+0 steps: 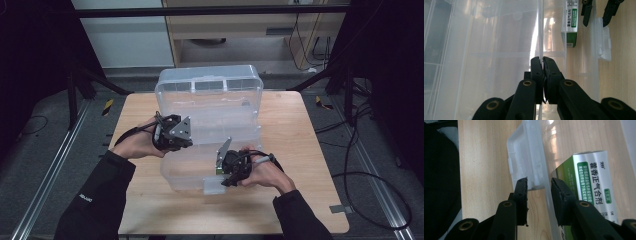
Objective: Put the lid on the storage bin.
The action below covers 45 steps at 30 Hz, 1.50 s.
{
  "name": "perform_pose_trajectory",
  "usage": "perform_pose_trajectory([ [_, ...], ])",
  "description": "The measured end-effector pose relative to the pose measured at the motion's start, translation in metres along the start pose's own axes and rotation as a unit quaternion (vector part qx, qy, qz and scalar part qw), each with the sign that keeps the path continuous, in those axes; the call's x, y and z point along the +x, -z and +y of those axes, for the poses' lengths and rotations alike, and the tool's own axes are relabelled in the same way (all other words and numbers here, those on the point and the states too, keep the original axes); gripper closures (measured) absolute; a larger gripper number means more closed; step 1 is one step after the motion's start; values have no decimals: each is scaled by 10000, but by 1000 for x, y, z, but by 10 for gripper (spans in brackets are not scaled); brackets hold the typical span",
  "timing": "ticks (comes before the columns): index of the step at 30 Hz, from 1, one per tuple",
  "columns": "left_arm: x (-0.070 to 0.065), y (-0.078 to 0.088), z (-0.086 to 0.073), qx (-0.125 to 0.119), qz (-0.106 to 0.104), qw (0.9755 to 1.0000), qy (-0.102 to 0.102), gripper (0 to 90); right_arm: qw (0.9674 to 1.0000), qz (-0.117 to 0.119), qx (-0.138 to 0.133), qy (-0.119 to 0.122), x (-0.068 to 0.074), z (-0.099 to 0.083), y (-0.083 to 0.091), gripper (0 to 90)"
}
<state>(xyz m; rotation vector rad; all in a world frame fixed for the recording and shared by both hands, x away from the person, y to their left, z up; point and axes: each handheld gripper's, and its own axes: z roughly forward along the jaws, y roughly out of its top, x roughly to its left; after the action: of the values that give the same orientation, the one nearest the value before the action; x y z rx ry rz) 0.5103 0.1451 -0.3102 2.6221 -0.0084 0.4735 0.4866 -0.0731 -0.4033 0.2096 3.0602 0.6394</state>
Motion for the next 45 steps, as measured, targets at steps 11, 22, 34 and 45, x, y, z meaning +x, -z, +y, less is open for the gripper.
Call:
perform_pose_trajectory([
  [11,-4,-1,-1,-45,-52,10000,71,863,9995,-135,-269,-138,3,-5,1,676],
  [22,-4,-2,-1,-20,-71,9998,171,861,9936,-331,-1000,-401,6,-24,30,754],
  [34,-4,-2,0,7,-74,9998,191,859,9752,-532,-1923,-957,6,-44,64,900],
  [45,-4,-2,0,0,-86,9997,219,858,9435,-838,-2732,-1676,-1,-60,90,900],
])
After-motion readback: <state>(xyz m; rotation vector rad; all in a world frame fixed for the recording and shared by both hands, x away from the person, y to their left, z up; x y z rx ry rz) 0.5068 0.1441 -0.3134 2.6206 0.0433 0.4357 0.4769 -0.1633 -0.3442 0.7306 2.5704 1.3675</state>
